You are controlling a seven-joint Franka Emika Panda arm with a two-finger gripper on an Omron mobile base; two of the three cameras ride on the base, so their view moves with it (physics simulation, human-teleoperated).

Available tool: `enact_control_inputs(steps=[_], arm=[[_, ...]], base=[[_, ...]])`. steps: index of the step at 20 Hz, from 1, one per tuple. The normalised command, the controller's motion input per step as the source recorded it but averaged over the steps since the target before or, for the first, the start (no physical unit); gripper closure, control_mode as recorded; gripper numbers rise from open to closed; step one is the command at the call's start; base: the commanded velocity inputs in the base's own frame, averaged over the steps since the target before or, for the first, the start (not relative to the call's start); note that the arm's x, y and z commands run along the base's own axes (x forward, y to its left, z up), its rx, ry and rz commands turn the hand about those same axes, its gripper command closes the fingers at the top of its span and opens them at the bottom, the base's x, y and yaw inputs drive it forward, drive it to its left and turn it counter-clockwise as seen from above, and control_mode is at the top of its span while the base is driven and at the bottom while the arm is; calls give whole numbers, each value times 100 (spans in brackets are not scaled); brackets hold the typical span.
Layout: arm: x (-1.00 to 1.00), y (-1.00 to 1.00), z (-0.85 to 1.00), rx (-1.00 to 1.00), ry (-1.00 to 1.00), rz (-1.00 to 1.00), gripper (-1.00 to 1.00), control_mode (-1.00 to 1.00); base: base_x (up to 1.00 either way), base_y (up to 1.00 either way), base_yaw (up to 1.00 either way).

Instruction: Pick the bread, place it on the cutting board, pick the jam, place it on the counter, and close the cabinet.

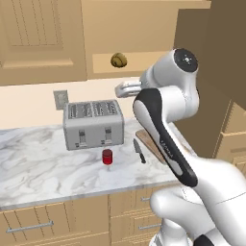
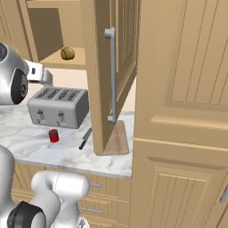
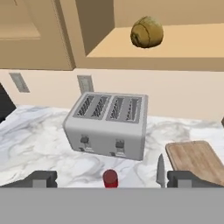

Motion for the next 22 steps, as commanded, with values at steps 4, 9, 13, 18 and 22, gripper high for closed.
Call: enact_control_inputs(steps=[4,9,13,18,22], arm=[[5,-23,23,0,0,0,-100,-100],[9,-26,14,0,-2,0,-100,-100],[7,-25,13,0,-7,0,-100,-100],[12,-15,12,0,-8,0,-100,-100],[24,-10,1,0,-3,0,-100,-100]], base=[[0,0,0],[0,0,0],[0,0,0],[0,0,0],[0,0,0]])
